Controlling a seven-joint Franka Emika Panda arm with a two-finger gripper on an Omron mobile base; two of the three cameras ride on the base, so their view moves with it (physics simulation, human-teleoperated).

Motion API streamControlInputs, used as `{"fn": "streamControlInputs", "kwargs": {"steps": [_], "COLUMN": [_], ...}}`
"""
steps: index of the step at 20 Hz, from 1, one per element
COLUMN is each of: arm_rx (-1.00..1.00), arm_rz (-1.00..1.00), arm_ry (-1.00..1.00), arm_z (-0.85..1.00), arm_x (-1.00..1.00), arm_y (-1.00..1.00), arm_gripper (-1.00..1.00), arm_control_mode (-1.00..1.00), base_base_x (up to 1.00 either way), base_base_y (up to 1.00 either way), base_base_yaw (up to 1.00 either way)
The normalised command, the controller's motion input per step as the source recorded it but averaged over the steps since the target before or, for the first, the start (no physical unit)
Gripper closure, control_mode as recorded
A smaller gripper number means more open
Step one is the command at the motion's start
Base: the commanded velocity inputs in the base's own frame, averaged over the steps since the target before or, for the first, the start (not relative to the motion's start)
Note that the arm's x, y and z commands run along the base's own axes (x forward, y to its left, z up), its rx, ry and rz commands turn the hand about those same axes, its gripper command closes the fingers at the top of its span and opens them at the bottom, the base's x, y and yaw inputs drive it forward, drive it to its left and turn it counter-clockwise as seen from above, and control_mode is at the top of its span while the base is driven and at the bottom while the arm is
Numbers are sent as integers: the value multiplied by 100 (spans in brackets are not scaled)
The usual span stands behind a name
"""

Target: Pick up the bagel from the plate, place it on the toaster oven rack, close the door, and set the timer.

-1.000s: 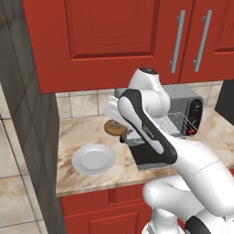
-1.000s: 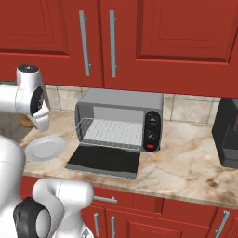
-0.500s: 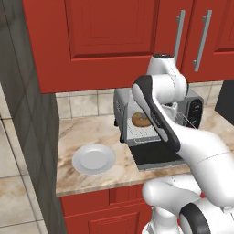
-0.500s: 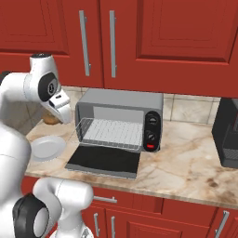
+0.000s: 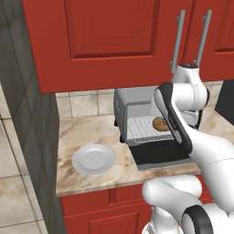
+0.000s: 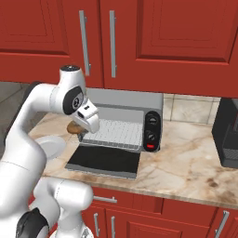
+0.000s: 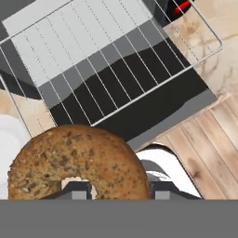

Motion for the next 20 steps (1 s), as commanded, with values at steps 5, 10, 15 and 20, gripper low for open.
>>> {"fn": "streamControlInputs", "kwargs": {"steps": [5, 10, 15, 20], "arm_rx": [5, 1, 0, 0], "arm_rz": [12, 9, 4, 3], "arm_ry": [-13, -9, -2, 0], "arm_z": [-31, 0, -2, -17], "arm_x": [19, 29, 37, 45], "arm_y": [-48, -31, -20, -7], "arm_gripper": [100, 100, 100, 100], "arm_control_mode": [-100, -100, -100, -100], "base_base_x": [0, 0, 0, 0], "base_base_y": [0, 0, 0, 0], "base_base_yaw": [0, 0, 0, 0]}}
